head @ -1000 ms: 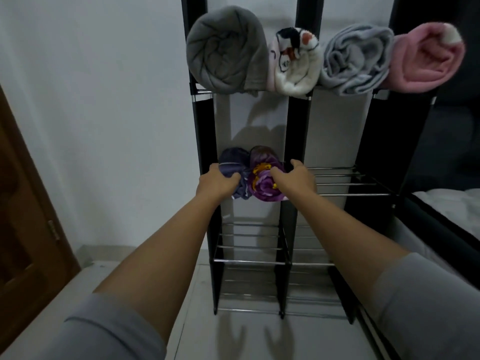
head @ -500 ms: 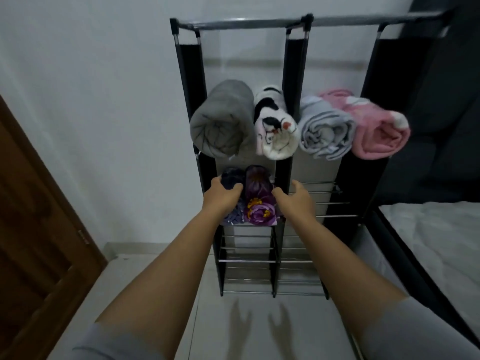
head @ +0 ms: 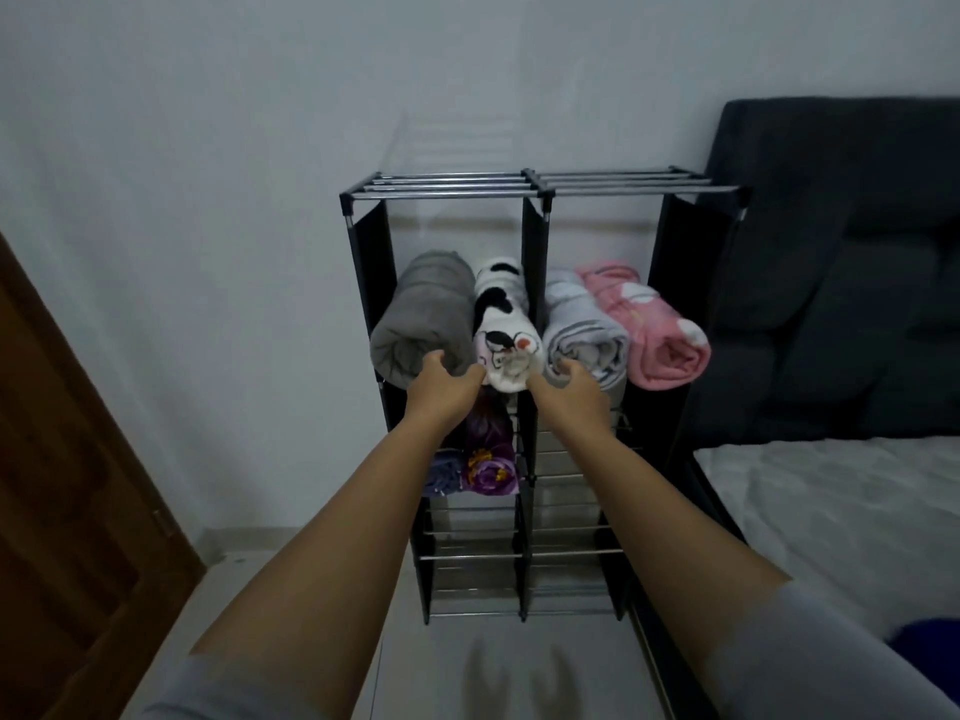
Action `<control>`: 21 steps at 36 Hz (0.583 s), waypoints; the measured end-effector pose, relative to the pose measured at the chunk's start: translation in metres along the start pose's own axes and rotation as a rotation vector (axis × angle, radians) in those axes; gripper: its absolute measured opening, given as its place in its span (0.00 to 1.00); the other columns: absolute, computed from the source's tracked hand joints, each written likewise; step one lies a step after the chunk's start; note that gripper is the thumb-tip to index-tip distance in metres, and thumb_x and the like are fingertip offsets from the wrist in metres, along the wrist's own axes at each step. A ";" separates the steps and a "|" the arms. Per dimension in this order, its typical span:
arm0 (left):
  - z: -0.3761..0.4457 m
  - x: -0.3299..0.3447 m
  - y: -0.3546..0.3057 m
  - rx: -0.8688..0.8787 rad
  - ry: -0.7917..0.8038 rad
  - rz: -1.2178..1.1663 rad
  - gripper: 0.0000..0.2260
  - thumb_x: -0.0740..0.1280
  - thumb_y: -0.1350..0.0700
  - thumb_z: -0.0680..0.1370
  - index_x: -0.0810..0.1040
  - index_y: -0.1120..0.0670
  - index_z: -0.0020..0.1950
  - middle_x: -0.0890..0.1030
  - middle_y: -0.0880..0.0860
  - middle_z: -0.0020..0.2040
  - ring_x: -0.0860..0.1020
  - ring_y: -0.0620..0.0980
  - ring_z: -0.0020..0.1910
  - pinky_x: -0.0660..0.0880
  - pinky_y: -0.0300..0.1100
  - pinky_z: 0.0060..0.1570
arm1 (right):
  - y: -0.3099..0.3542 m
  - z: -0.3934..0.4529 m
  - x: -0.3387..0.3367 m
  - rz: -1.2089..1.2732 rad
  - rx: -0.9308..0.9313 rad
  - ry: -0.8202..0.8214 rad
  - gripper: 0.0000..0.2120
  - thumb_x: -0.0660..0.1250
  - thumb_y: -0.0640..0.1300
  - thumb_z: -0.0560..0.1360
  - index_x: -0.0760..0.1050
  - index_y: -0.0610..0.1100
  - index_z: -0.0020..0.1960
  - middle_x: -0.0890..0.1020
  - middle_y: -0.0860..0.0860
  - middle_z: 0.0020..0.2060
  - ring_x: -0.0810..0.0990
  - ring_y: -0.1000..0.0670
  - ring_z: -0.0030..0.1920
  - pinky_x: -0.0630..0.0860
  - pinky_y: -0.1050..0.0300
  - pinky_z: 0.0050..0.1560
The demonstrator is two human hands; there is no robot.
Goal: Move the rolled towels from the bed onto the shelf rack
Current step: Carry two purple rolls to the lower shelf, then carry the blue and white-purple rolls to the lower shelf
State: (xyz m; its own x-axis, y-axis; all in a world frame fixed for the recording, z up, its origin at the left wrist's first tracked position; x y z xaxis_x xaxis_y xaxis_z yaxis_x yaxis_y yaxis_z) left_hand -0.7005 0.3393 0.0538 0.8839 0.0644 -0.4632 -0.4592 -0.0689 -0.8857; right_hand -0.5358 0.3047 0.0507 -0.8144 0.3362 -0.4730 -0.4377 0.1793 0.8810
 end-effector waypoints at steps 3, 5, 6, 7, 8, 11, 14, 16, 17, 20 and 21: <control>-0.005 0.002 -0.003 0.009 0.021 0.003 0.32 0.63 0.47 0.79 0.56 0.55 0.79 0.64 0.56 0.76 0.66 0.57 0.72 0.67 0.44 0.63 | 0.000 -0.006 -0.007 0.020 0.007 -0.025 0.27 0.64 0.53 0.77 0.66 0.44 0.73 0.74 0.45 0.68 0.73 0.42 0.67 0.69 0.55 0.57; -0.006 0.005 -0.004 0.005 0.046 0.007 0.32 0.64 0.47 0.79 0.56 0.55 0.79 0.64 0.57 0.75 0.67 0.58 0.72 0.67 0.44 0.62 | -0.003 -0.010 -0.012 0.036 0.028 -0.037 0.29 0.65 0.55 0.76 0.65 0.46 0.74 0.74 0.45 0.68 0.73 0.43 0.67 0.71 0.54 0.59; -0.006 0.008 -0.004 0.009 0.067 0.012 0.32 0.64 0.46 0.78 0.56 0.55 0.79 0.65 0.57 0.75 0.67 0.58 0.71 0.67 0.44 0.61 | -0.004 -0.013 -0.016 0.039 0.035 -0.052 0.29 0.65 0.55 0.76 0.65 0.46 0.74 0.75 0.45 0.68 0.74 0.43 0.66 0.71 0.55 0.57; -0.006 0.010 -0.007 0.017 0.084 0.020 0.32 0.64 0.47 0.78 0.56 0.55 0.78 0.65 0.57 0.75 0.67 0.58 0.71 0.67 0.43 0.60 | -0.005 -0.015 -0.020 0.036 0.040 -0.068 0.28 0.65 0.54 0.76 0.66 0.46 0.73 0.75 0.44 0.67 0.74 0.42 0.66 0.70 0.56 0.55; -0.006 0.012 -0.008 0.024 0.088 0.030 0.31 0.64 0.47 0.78 0.57 0.55 0.78 0.66 0.57 0.74 0.68 0.58 0.70 0.67 0.42 0.58 | -0.005 -0.016 -0.022 0.030 0.044 -0.078 0.27 0.65 0.53 0.76 0.66 0.46 0.73 0.76 0.44 0.66 0.75 0.42 0.65 0.70 0.56 0.54; -0.008 0.020 -0.020 0.062 0.145 0.076 0.30 0.63 0.47 0.78 0.59 0.56 0.77 0.68 0.58 0.73 0.68 0.59 0.70 0.67 0.44 0.63 | -0.008 -0.022 -0.039 0.031 0.071 -0.162 0.26 0.64 0.52 0.76 0.68 0.46 0.71 0.77 0.43 0.65 0.75 0.41 0.63 0.71 0.54 0.58; -0.010 0.031 -0.033 0.091 0.208 0.075 0.30 0.64 0.46 0.77 0.60 0.54 0.77 0.69 0.57 0.73 0.69 0.59 0.69 0.68 0.47 0.66 | -0.011 -0.028 -0.054 0.036 0.094 -0.222 0.24 0.65 0.51 0.76 0.70 0.44 0.70 0.77 0.43 0.65 0.75 0.40 0.64 0.71 0.53 0.60; -0.013 0.039 -0.040 0.122 0.246 0.089 0.30 0.64 0.46 0.77 0.61 0.54 0.76 0.69 0.58 0.72 0.69 0.59 0.69 0.68 0.47 0.67 | -0.014 -0.035 -0.063 0.033 0.110 -0.271 0.24 0.65 0.52 0.76 0.70 0.44 0.70 0.77 0.43 0.65 0.75 0.40 0.65 0.71 0.53 0.60; -0.016 0.044 -0.044 0.149 0.265 0.105 0.31 0.64 0.46 0.77 0.60 0.54 0.76 0.69 0.58 0.72 0.69 0.59 0.69 0.69 0.47 0.66 | -0.016 -0.039 -0.067 0.036 0.119 -0.296 0.25 0.65 0.52 0.76 0.69 0.44 0.70 0.77 0.43 0.65 0.74 0.41 0.65 0.71 0.53 0.61; -0.020 0.059 -0.053 0.190 0.306 0.133 0.28 0.64 0.47 0.78 0.63 0.56 0.75 0.71 0.58 0.69 0.71 0.58 0.66 0.69 0.42 0.59 | -0.024 -0.048 -0.077 0.041 0.134 -0.351 0.25 0.65 0.52 0.76 0.69 0.44 0.70 0.77 0.43 0.65 0.75 0.42 0.64 0.70 0.55 0.55; -0.025 0.068 -0.059 0.226 0.334 0.137 0.23 0.63 0.48 0.79 0.67 0.55 0.71 0.74 0.57 0.66 0.72 0.58 0.64 0.67 0.39 0.54 | -0.030 -0.055 -0.085 0.040 0.154 -0.382 0.25 0.65 0.51 0.76 0.69 0.43 0.70 0.76 0.43 0.65 0.74 0.42 0.64 0.69 0.56 0.53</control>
State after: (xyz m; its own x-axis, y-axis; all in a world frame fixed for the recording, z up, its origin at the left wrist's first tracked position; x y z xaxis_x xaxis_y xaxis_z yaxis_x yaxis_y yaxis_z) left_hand -0.6116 0.3223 0.0752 0.7768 -0.2585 -0.5743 -0.5493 0.1681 -0.8186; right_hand -0.4747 0.2197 0.0646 -0.6169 0.6592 -0.4299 -0.3233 0.2858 0.9021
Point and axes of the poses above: each hand's wrist, its own z-axis towards the middle knuckle, its own x-axis out of the palm, y = z × x, the point moved 6 cm from there along z, towards the middle knuckle
